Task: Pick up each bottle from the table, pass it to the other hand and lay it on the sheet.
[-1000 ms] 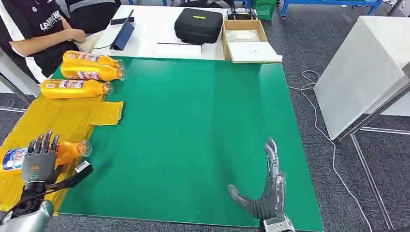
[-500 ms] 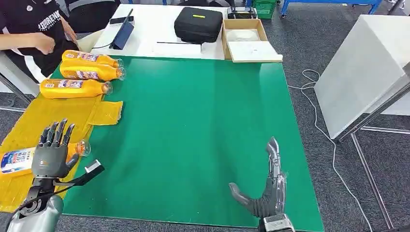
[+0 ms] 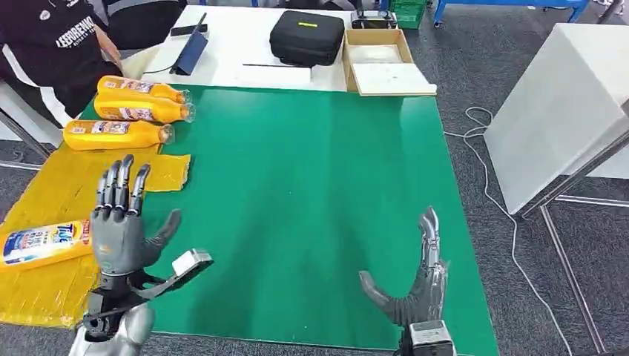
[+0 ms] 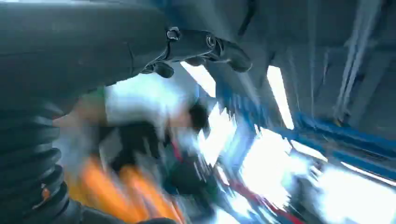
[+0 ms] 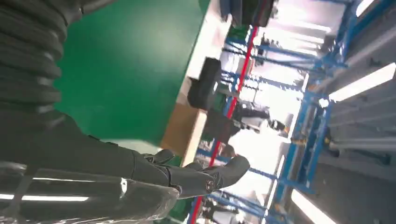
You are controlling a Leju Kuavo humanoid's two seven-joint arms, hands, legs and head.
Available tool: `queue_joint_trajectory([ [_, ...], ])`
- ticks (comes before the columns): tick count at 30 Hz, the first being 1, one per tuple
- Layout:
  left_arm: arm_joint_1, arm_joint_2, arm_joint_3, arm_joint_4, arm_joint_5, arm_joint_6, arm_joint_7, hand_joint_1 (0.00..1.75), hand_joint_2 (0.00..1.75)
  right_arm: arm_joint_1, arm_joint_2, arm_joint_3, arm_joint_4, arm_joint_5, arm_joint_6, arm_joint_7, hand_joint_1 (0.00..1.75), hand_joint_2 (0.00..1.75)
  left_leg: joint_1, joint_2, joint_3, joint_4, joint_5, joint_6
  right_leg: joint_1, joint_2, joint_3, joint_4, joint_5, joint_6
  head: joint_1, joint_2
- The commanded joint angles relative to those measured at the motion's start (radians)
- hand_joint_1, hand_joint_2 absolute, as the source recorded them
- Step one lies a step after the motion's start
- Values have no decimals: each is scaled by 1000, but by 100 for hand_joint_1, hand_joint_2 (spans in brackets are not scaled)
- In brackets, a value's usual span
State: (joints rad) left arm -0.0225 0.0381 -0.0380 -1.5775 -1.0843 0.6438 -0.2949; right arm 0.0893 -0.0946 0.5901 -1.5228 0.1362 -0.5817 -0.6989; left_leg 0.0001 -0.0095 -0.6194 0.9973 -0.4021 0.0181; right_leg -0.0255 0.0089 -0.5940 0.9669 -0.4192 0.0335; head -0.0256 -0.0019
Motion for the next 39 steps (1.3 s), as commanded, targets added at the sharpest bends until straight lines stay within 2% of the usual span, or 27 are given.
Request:
queue_joint_trajectory([
  [1, 55, 12, -266, -98, 633, -308, -119, 0, 175, -2, 33, -153, -11, -153, 75, 24, 0, 175, 0, 1, 2, -1, -1, -1, 0, 0, 2, -1, 0, -2, -1, 0],
  [3, 24, -30, -249, -11, 809, -453, -115, 0, 175, -62, 36, -195, 71, -240, 175, 135, 0, 175, 0, 1, 3, -1, -1, -1, 0, 0, 3, -1, 0, -2, 0, 0],
  [4, -13, -56, -247, 63, 823, -463, -123, 0, 175, -98, 44, -216, 125, -265, 232, 156, 0, 175, 1, 1, 5, -1, -1, -1, 1, 0, 5, -1, -1, -3, -1, 0],
  [8, -106, -123, -223, 267, 902, -492, -99, 0, 175, -212, 80, -236, 266, -255, 299, 192, 0, 175, 0, -1, 5, -3, 2, -1, 0, -2, 6, -3, 1, -2, 0, 0],
  [13, -158, -136, -196, 384, 971, -520, -101, 0, 175, -347, 106, -208, 397, -284, 372, 271, 0, 175, 0, 3, 4, -2, 2, 1, 1, 2, 5, -2, 4, 0, 0, 0],
  [24, -262, -179, -229, 544, 1015, -531, -124, 0, 175, -440, 144, -195, 536, -277, 429, 272, 0, 175, 0, 0, 1, 0, 4, 3, 0, -1, 2, 0, 4, 2, 0, 0],
  [25, -264, -182, -225, 537, 1015, -523, -128, 0, 175, -441, 148, -187, 537, -269, 430, 269, 0, 175, 1, 1, 4, 1, 3, 2, 1, -2, 6, 0, 2, 0, 0, 0],
  [27, -265, -184, -224, 529, 1016, -522, -127, 0, 175, -438, 152, -181, 533, -259, 425, 264, 0, 175, 0, 1, 0, 0, 4, 3, 0, -1, 2, 0, 3, 2, 0, 0],
  [33, -262, -184, -223, 523, 1016, -521, -124, 0, 175, -433, 149, -179, 530, -258, 424, 264, 0, 175, 0, 1, 2, 0, 3, 3, 1, -1, 4, 0, 2, 1, 0, 0],
  [35, -262, -186, -221, 519, 1017, -523, -123, 0, 175, -430, 148, -173, 520, -248, 422, 260, 0, 175, 1, 2, 6, 2, 1, 1, 2, -2, 8, 1, 0, -2, 0, 0],
  [39, -284, -200, -220, 528, 1015, -525, -117, 0, 175, -407, 152, -143, 477, -198, 398, 245, 0, 175, 1, 1, 3, 2, 2, 2, 2, -2, 5, 1, 1, 0, 0, 0],
])
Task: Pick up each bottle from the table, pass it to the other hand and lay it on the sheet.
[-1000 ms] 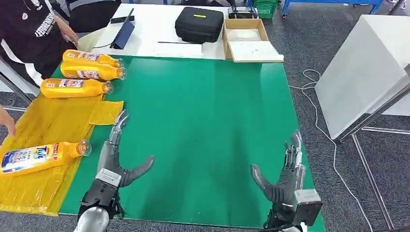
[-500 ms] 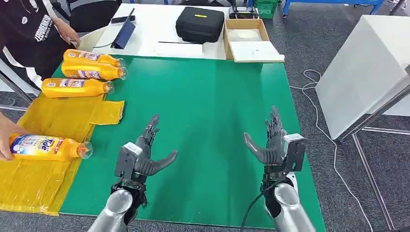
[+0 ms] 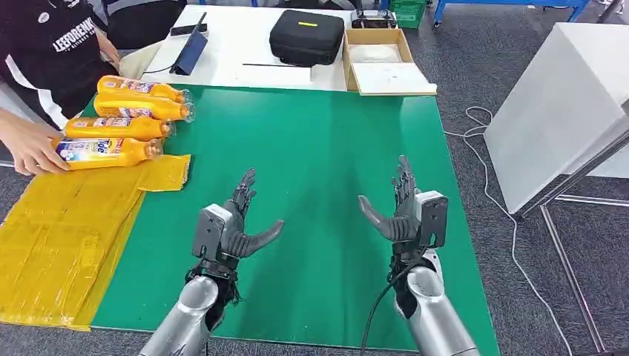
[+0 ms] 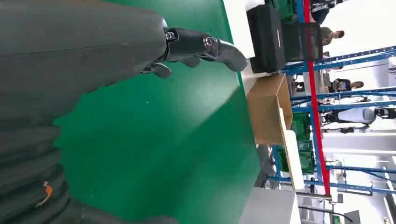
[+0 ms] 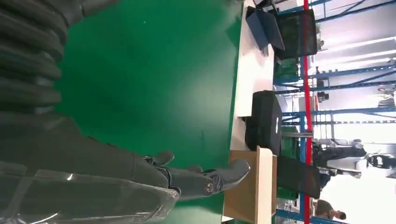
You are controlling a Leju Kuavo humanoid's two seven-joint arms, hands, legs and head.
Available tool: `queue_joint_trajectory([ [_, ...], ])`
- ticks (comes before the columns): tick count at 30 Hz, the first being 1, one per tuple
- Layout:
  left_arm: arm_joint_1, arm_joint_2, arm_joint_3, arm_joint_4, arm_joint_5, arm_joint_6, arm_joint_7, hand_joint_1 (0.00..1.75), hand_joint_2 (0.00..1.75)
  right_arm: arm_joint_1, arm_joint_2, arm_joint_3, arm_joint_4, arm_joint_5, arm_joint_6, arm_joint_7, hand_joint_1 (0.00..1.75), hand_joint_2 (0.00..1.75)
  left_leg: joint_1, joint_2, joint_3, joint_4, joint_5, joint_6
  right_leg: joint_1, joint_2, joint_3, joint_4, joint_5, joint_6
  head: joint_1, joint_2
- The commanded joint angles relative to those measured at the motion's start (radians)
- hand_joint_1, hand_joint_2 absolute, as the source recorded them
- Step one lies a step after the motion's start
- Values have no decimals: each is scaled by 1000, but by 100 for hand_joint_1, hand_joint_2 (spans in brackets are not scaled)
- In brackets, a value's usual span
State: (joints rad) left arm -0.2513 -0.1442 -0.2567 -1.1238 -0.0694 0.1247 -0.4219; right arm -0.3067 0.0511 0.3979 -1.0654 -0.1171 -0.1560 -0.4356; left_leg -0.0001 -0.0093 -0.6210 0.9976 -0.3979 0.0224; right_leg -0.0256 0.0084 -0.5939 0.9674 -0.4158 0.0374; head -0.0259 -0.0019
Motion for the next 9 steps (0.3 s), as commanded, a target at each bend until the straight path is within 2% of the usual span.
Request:
queue_joint_trajectory([
  [1, -62, -22, -4, 82, -3, -4, 11, 0, 175, -3, 6, 50, 0, 61, -33, -21, 0, 175, 1, 0, 4, 1, -2, -2, 2, -2, 5, 1, -2, -4, 0, 0],
  [9, -138, -64, -30, 163, -10, -12, 6, 0, 175, 108, -19, 23, -192, 150, -87, -25, 0, 175, 0, -4, 1, 1, -1, -1, 1, -5, 3, 0, -2, -2, 0, 0],
])
